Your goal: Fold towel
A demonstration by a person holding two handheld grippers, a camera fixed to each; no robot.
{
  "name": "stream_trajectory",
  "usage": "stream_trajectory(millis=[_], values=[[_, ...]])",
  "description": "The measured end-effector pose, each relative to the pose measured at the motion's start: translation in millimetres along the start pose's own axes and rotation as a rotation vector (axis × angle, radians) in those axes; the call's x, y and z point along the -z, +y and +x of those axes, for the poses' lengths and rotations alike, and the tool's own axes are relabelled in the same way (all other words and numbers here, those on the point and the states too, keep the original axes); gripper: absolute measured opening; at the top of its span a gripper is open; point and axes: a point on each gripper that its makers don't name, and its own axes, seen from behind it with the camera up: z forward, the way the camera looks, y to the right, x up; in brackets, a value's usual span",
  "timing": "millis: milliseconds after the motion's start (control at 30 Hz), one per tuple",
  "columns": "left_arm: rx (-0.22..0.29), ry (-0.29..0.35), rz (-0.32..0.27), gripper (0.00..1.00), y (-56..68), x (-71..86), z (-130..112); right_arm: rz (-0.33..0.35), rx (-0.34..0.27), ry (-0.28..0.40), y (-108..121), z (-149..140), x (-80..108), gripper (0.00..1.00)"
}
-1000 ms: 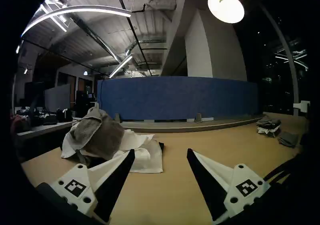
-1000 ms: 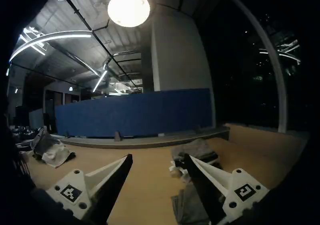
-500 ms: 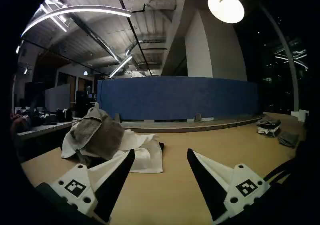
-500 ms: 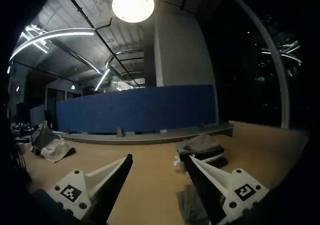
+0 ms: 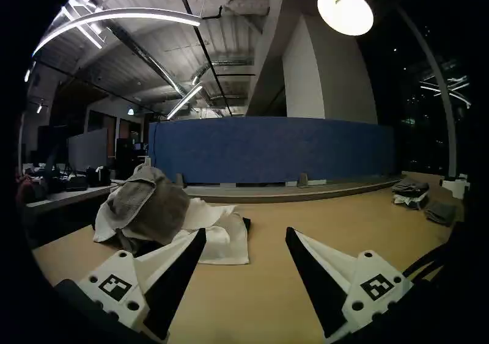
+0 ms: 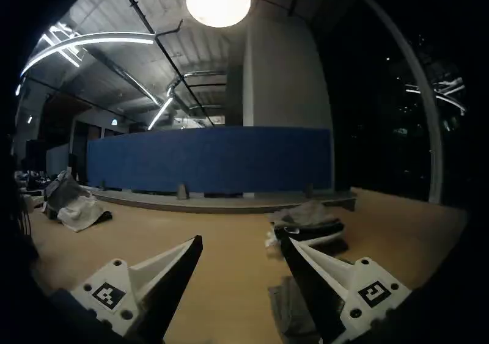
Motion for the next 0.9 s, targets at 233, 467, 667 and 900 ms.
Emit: stream_trajectory(millis=[233, 467, 667, 900], values=[[0.0, 0.0, 0.0, 0.97, 0.1, 0.3, 0.1, -0.001, 0.006, -0.007, -2.7, -1.3, -0.2, 1.0], [0.0, 0.0, 0.0, 0.97, 0.8, 0.9, 0.3, -0.001, 0.006, -0.009, -2.9, -1.4, 1.4, 1.0], [0.0, 0.0, 0.0, 0.97, 0.5, 1.0, 0.0, -0.002, 0.004, -0.011, -2.4, -0.8, 1.3, 1.0], [0.0, 0.0, 0.0, 0.97, 0.0, 0.6, 0.2, -0.003, 0.005, -0.011, -2.5, -0.2, 1.2, 1.0]])
